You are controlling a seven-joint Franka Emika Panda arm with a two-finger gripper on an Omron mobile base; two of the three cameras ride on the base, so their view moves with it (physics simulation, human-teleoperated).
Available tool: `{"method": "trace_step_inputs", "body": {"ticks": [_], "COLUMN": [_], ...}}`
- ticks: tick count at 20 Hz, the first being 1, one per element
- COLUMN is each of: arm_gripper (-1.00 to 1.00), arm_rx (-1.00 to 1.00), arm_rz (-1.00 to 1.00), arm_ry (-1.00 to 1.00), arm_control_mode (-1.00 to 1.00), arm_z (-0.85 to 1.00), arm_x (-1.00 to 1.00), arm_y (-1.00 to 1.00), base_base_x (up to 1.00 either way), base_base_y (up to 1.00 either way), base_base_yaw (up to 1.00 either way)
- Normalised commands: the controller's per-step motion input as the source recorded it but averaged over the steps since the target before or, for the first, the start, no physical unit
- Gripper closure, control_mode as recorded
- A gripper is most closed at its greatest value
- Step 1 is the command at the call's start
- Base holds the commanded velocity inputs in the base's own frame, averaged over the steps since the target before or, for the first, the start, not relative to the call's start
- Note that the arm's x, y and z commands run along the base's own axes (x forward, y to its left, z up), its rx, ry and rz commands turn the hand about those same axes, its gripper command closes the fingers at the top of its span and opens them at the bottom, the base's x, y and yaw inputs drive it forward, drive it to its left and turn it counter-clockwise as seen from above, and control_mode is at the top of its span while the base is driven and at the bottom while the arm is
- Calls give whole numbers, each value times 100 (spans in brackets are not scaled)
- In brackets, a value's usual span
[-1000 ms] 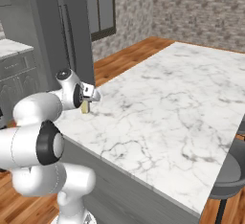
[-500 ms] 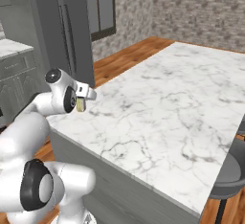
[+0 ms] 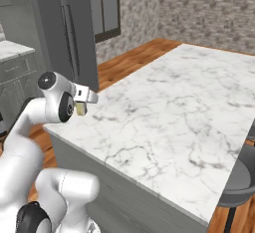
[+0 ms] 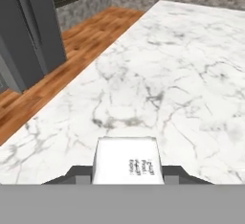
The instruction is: Pick the boxed drink, boxed drink, can from the counter and place them in the open cabinet.
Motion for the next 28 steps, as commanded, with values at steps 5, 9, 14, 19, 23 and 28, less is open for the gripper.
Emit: {"method": "trace_step_inputs", "body": {"ticks": [5,9,14,19,23,28], "arm_gripper": [100,100,100,100,100,100], "arm_rx": [0,0,0,1,1,0], "arm_rz": [0,0,1,5,5,2], "arm_ry": [-3,-2,-3,0,0,0], "arm_control_mode": [-100,-100,-100,-100,-100,-100], "arm_z": [34,35,30,20,19,14], "arm_x": [-51,-44,-36,-29,-25,-21], "arm_y": [-2,-7,-5,0,0,0], "base_base_x": [0,0,0,0,0,0], "base_base_y": [0,0,0,0,0,0], "base_base_yaw": [0,0,0,0,0,0]}}
